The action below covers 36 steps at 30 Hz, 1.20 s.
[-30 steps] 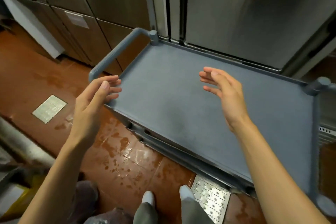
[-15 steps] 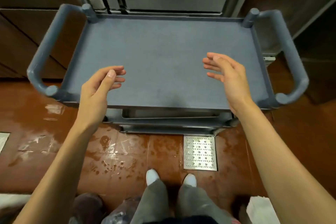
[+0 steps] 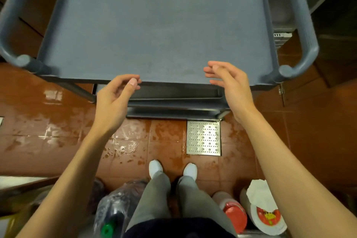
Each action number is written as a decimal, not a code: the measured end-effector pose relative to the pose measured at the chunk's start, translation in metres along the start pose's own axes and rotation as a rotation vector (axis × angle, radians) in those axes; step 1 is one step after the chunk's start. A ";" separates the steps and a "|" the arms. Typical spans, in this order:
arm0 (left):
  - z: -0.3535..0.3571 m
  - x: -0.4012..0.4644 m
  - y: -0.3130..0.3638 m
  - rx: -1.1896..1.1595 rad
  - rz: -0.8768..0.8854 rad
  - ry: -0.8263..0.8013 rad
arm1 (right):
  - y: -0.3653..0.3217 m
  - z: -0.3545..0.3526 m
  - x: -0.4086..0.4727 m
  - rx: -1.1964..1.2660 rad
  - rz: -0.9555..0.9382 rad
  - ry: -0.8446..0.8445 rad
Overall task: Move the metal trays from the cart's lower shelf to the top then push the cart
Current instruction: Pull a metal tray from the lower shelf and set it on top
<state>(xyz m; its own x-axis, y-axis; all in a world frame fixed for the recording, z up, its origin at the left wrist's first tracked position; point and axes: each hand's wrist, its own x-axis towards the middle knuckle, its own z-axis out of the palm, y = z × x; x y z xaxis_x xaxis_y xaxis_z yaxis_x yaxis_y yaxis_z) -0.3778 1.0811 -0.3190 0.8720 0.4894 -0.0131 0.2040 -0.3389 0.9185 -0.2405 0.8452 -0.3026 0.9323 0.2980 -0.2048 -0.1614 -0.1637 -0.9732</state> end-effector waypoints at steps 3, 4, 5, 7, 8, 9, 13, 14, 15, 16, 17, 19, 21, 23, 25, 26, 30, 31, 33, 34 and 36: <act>0.010 -0.002 -0.019 0.024 -0.033 -0.036 | 0.017 0.001 -0.007 -0.029 0.004 -0.016; 0.012 0.000 -0.026 0.043 -0.046 -0.053 | 0.023 0.003 -0.008 -0.048 0.005 -0.025; 0.014 0.002 -0.035 0.064 -0.062 -0.074 | 0.030 0.006 -0.009 -0.074 0.006 -0.037; 0.016 0.007 -0.053 0.104 -0.089 -0.115 | 0.045 0.014 -0.008 -0.136 0.007 -0.062; 0.018 0.009 -0.062 0.126 -0.103 -0.136 | 0.054 0.020 -0.008 -0.176 0.019 -0.075; 0.019 0.012 -0.071 0.150 -0.116 -0.161 | 0.063 0.025 -0.007 -0.218 0.036 -0.086; 0.028 0.029 -0.106 0.231 -0.150 -0.247 | 0.104 0.043 0.007 -0.367 0.094 -0.138; 0.031 0.032 -0.113 0.245 -0.155 -0.262 | 0.112 0.046 0.010 -0.398 0.104 -0.149; 0.034 0.036 -0.120 0.261 -0.158 -0.274 | 0.120 0.049 0.016 -0.423 0.114 -0.158; 0.039 0.041 -0.127 0.279 -0.162 -0.286 | 0.128 0.052 0.022 -0.442 0.128 -0.166; 0.043 0.045 -0.133 0.305 -0.164 -0.300 | 0.136 0.053 0.028 -0.458 0.139 -0.175; 0.054 0.054 -0.148 0.364 -0.167 -0.325 | 0.153 0.057 0.043 -0.499 0.142 -0.198; 0.064 0.062 -0.165 0.406 -0.190 -0.337 | 0.172 0.058 0.058 -0.554 0.156 -0.222; 0.075 0.072 -0.182 0.449 -0.212 -0.335 | 0.189 0.057 0.077 -0.618 0.170 -0.249; 0.086 0.084 -0.196 0.528 -0.211 -0.346 | 0.204 0.054 0.095 -0.696 0.171 -0.278; 0.092 0.090 -0.203 0.570 -0.204 -0.359 | 0.210 0.053 0.103 -0.741 0.174 -0.304; 0.117 0.109 -0.230 0.694 -0.162 -0.432 | 0.239 0.054 0.133 -0.988 0.179 -0.444; 0.123 0.111 -0.237 0.721 -0.158 -0.447 | 0.248 0.056 0.138 -1.045 0.177 -0.471; 0.134 0.115 -0.250 0.776 -0.162 -0.478 | 0.263 0.062 0.146 -1.130 0.155 -0.499; 0.139 0.115 -0.256 0.803 -0.172 -0.502 | 0.270 0.066 0.149 -1.159 0.142 -0.507; 0.148 0.118 -0.269 0.863 -0.193 -0.541 | 0.283 0.074 0.157 -1.201 0.102 -0.515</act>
<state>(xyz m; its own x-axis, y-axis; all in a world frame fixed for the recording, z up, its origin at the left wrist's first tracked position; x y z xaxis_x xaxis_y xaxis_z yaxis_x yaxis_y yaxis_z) -0.2641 1.1108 -0.6257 0.8306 0.2426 -0.5013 0.4251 -0.8577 0.2893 -0.1638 0.9152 -0.6177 0.6602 0.5138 -0.5478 0.4134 -0.8576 -0.3060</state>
